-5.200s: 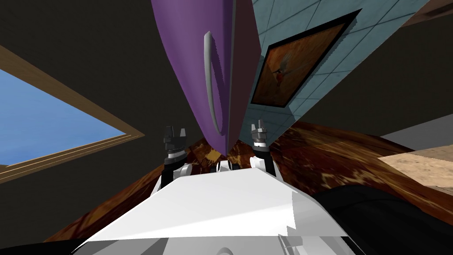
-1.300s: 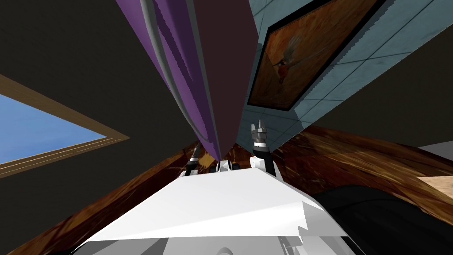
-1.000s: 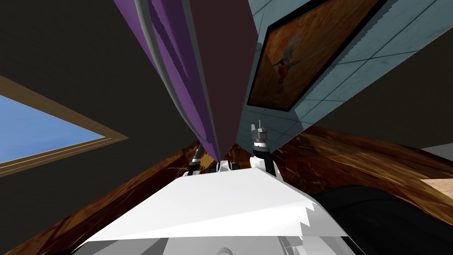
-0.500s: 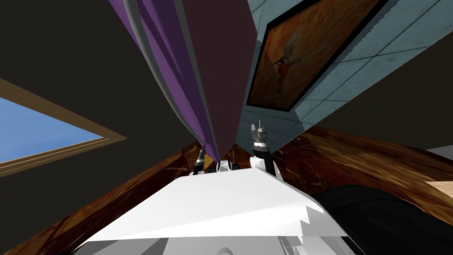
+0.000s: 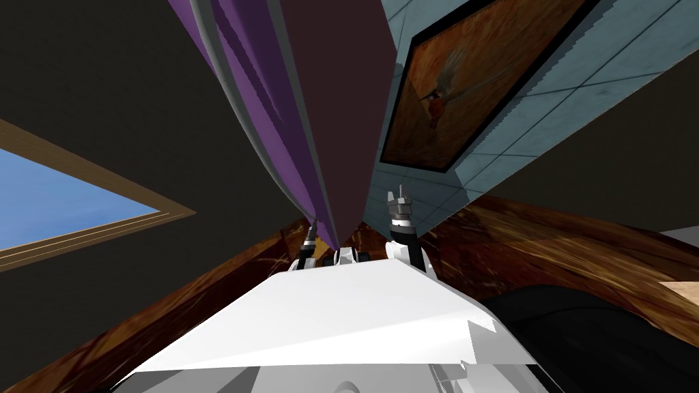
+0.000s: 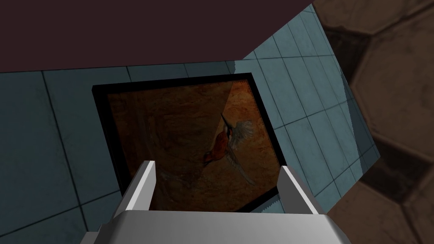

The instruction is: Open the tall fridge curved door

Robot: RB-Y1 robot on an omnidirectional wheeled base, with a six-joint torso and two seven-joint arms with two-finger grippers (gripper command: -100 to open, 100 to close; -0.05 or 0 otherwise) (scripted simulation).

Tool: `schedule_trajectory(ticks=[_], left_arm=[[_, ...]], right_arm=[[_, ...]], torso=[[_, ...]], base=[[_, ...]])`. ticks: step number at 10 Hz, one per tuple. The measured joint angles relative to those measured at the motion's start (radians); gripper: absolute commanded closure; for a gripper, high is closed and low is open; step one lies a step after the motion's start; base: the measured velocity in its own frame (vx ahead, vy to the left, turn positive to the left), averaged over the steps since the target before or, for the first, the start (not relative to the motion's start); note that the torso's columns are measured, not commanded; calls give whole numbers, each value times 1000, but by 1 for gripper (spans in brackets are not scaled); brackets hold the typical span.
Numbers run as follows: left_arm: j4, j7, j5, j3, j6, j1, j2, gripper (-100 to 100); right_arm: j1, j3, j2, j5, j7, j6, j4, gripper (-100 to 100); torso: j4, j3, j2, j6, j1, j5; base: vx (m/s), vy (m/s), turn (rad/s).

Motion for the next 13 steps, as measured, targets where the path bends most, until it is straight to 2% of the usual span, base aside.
schedule_trajectory(ticks=[2,3,6,13], left_arm=[[13,-5,-3,-4,-41,25,-7,100],[15,-6,-3,-4,-45,27,-7,-100],[-6,2,-7,-1,-13,23,60,-100],[-93,35,-24,10,122,3,147,-100]], right_arm=[[0,0,0,0,0,0,0,0],[0,0,0,0,0,0,0,0],[0,0,0,0,0,0,0,0],[0,0,0,0,0,0,0,0]], torso=[[-2,-2,-4,-1,4,1],[-1,-2,-4,0,2,1],[0,1,1,0,-2,-1],[0,0,0,0,0,0]], base=[[-13,5,-6],[-16,-12,-6],[-21,-26,-4],[-34,-41,-6]])
